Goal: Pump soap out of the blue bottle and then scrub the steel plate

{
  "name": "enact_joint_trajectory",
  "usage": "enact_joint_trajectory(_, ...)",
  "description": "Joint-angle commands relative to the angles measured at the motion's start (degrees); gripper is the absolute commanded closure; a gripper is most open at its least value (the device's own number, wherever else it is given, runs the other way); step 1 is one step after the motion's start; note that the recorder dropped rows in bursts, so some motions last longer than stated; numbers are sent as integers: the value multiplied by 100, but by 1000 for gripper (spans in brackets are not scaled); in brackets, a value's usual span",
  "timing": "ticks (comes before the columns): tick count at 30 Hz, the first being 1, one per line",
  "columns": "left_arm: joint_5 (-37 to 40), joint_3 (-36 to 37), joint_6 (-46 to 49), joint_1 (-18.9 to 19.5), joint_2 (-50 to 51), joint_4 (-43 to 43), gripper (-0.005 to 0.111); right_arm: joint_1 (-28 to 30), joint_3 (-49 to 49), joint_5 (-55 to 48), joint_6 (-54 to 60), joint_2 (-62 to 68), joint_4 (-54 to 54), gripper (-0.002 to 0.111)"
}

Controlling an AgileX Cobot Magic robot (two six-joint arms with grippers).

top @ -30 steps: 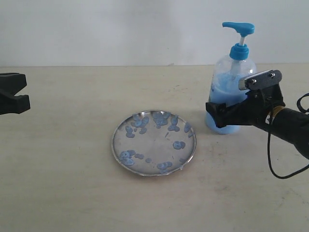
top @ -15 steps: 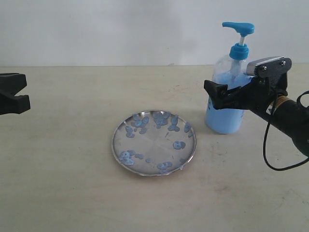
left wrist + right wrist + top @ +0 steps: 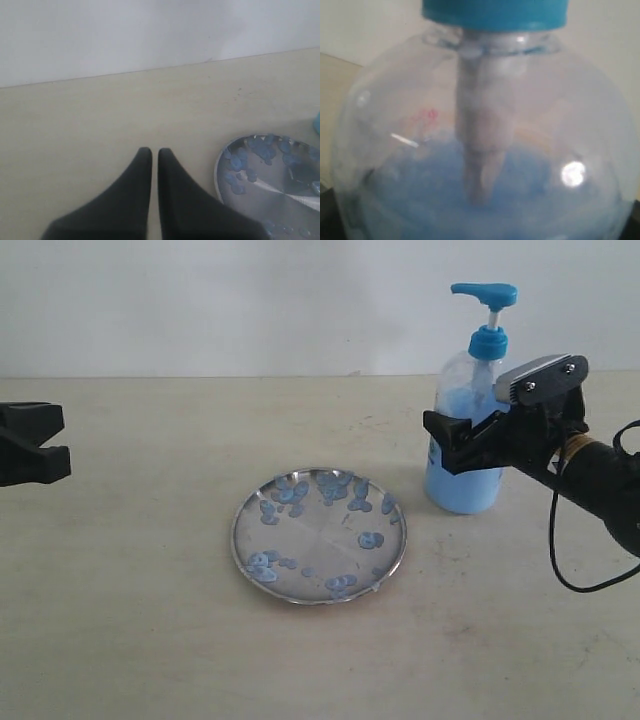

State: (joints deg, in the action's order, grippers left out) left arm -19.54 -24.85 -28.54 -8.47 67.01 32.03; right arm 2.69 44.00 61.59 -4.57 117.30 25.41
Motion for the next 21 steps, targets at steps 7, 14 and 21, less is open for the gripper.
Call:
enact_joint_trajectory(7, -1187, -1054, -4379, -21, 498, 4704, 102, 10, 10, -398, 816, -7, 1028, 108)
enact_joint_trajectory(14, -2028, -2082, -4122, -21, 1167, 4944, 102, 10, 10, -427, 816, -7, 1229, 108)
enact_joint_trajectory(21, -3191, -3164, -4080, -21, 1843, 4777, 102, 10, 10, -444, 488, -7, 1690, 108)
